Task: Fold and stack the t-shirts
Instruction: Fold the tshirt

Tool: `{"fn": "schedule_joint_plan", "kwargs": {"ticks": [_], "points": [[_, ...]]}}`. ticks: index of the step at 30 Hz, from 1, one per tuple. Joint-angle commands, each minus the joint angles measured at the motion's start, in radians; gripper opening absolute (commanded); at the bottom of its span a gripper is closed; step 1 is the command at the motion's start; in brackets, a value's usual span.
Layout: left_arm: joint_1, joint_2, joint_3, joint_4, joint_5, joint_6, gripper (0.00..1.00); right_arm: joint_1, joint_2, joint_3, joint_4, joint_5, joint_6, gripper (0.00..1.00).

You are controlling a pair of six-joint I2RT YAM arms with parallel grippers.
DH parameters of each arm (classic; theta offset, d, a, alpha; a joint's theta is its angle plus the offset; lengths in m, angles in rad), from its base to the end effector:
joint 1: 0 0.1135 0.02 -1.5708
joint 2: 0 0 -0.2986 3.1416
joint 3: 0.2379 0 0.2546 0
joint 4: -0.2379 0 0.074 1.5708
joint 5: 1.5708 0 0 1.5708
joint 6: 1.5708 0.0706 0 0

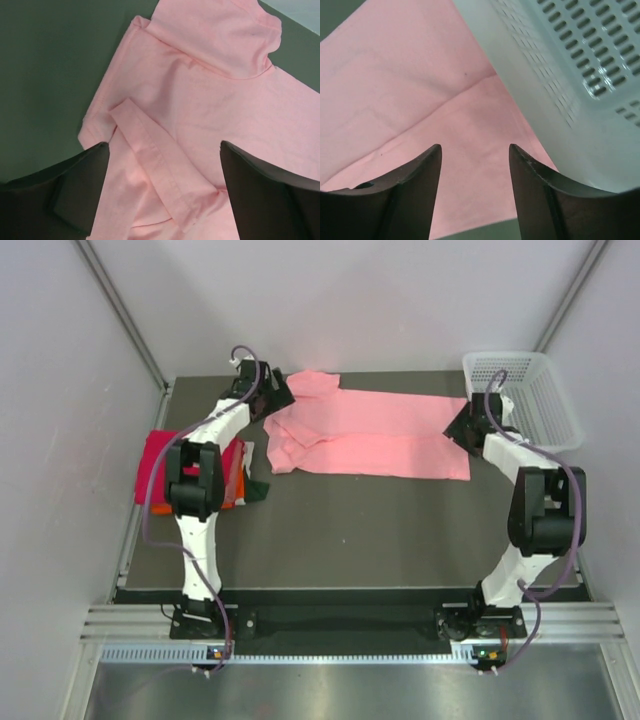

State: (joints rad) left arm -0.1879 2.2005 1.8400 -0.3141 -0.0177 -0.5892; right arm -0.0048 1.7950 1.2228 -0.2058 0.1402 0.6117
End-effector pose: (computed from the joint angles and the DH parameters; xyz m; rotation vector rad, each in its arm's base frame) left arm 0.5518 -0.1037 0.2334 -0.4630 2.2281 -0.3958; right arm 0.4293 -0.0119 0.2201 0.7762 2.2109 0.1360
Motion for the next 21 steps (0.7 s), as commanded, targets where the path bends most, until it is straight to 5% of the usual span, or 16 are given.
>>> {"fn": "schedule_joint_plan", "kwargs": {"ticks": [1,7,10,13,21], "points": [[0.007,-0.155,-0.07,0.058,-0.005,0.014,0.98,-0.006,-0.188,-0.1,0.086,0.026,0.019,0.59],[0.007,-0.444,-0.362,0.112,-0.056,-0.032,0.98,-0.004,-0.457,-0.414,0.252,-0.004,0.117,0.65],[0.005,-0.568,-0.508,0.148,-0.033,-0.072,0.98,-0.003,-0.537,-0.526,0.258,0.033,0.201,0.59],[0.002,-0.674,-0.628,0.184,0.005,-0.101,0.97,0.055,-0.583,-0.629,0.278,0.082,0.31,0.5],[-0.021,-0.805,-0.876,0.306,0.013,-0.159,0.96,0.104,-0.574,-0.776,0.443,0.153,0.441,0.49]]}}
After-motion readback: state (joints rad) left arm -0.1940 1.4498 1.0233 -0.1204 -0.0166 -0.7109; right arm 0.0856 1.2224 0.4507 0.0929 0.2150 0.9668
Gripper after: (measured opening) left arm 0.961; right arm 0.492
